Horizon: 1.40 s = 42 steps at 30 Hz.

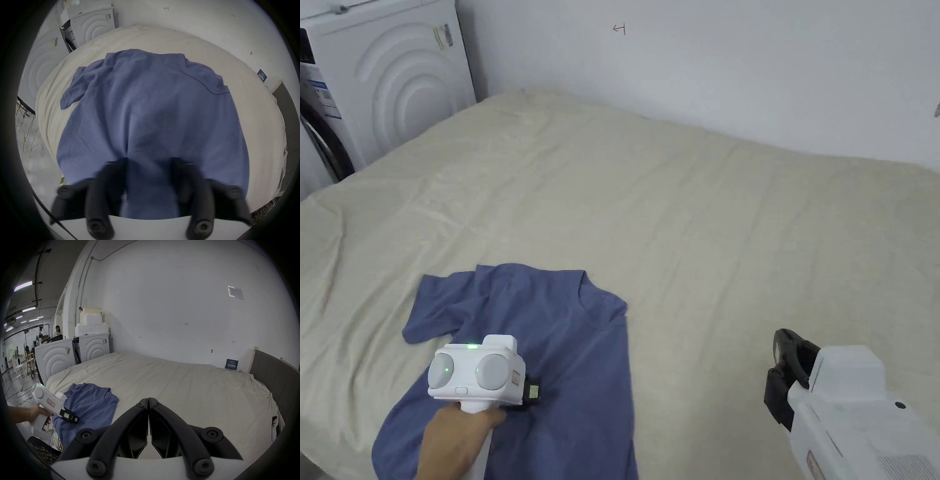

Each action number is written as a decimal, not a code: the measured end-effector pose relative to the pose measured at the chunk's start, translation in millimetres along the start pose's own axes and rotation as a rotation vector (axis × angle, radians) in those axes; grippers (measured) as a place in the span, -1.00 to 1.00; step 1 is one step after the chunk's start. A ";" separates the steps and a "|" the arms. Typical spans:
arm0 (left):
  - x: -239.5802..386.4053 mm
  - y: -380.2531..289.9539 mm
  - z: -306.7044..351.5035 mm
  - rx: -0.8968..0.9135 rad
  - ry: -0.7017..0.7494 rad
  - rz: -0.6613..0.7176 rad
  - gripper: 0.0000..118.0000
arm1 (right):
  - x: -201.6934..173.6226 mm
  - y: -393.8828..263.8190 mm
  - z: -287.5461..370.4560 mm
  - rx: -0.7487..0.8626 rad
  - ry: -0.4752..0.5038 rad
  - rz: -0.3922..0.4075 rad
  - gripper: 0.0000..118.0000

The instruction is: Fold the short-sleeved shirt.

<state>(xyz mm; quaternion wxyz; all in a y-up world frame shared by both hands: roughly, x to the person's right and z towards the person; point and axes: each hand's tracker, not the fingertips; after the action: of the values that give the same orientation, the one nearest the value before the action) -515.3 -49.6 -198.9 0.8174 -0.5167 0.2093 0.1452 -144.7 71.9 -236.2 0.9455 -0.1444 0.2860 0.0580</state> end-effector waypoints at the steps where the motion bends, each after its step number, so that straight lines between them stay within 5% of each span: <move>1: -3.4 -0.2 1.8 0.002 0.003 -0.024 -0.71 | 1.7 -0.4 1.2 -0.002 -0.002 -0.003 -1.00; 2: -2.3 -2.1 2.5 0.009 0.026 -0.055 -0.96 | 3.8 -0.5 2.3 -0.004 -0.002 -0.007 -1.00; 3: -2.1 -5.7 2.7 0.018 0.026 -0.065 -0.99 | 5.5 -0.4 4.1 -0.004 -0.004 -0.011 -1.00; 15: -44.6 -13.2 66.0 0.236 -0.372 0.231 -1.00 | 36.5 5.7 43.3 0.044 -0.051 -0.042 -1.00; 24: 19.5 26.7 135.5 0.369 -0.561 0.094 -1.00 | 69.1 7.2 81.0 0.086 -0.122 -0.075 -1.00; 42: 251.0 88.1 245.0 0.500 -0.814 -0.323 -1.00 | 144.4 11.5 170.1 0.178 -0.355 -0.093 -1.00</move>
<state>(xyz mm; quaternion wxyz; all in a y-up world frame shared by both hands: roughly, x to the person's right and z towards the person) -289.8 214.9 -298.8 0.9435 -0.2326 -0.1804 0.1522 62.1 138.9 -184.2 0.9918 -0.0610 0.1116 0.0132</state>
